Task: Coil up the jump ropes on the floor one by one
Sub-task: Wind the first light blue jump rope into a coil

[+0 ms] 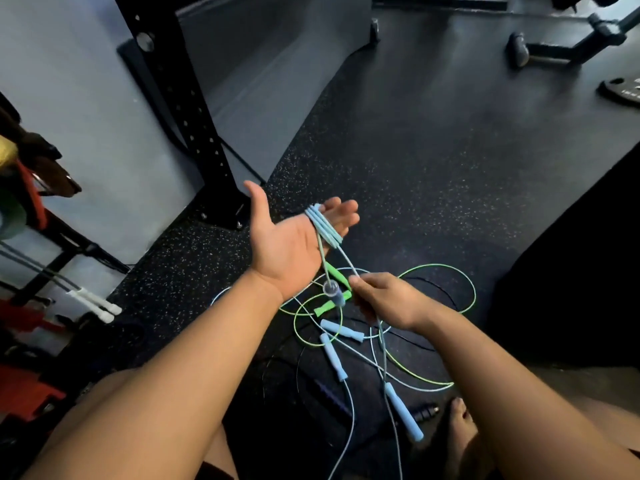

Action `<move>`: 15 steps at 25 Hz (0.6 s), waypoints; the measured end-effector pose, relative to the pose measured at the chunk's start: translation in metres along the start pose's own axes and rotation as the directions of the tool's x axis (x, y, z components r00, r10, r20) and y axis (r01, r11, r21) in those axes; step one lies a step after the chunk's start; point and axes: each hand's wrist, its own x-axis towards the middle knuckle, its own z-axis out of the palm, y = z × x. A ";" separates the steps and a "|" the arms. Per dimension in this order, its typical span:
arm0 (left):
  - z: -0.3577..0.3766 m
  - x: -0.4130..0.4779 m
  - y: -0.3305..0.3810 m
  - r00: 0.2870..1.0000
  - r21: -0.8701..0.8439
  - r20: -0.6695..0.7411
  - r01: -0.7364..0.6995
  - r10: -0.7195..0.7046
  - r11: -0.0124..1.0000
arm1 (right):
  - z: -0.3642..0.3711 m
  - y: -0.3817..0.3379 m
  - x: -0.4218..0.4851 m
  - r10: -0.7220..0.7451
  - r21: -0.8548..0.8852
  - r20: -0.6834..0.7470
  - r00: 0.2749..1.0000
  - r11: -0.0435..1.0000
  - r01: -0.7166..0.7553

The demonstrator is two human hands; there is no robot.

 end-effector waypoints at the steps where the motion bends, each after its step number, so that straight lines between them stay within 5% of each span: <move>1: -0.003 0.005 0.003 1.000 0.044 -0.020 -0.011 0.012 0.999 | 0.001 0.002 -0.001 0.019 -0.053 0.043 0.999 0.998 -0.016; 7: -0.017 0.023 -0.001 0.995 0.508 -0.093 0.076 -0.033 0.858 | -0.013 -0.010 -0.016 -0.103 -0.263 0.081 0.991 0.957 0.121; 12: -0.023 0.025 -0.019 0.930 0.742 -0.085 0.299 -0.358 0.600 | -0.027 -0.026 -0.024 -0.372 -0.384 -0.029 0.928 0.861 0.333; 15: -0.015 0.012 -0.034 0.830 0.765 0.045 0.329 -0.556 0.553 | -0.039 -0.024 -0.022 -0.401 -0.467 -0.173 0.900 0.838 0.283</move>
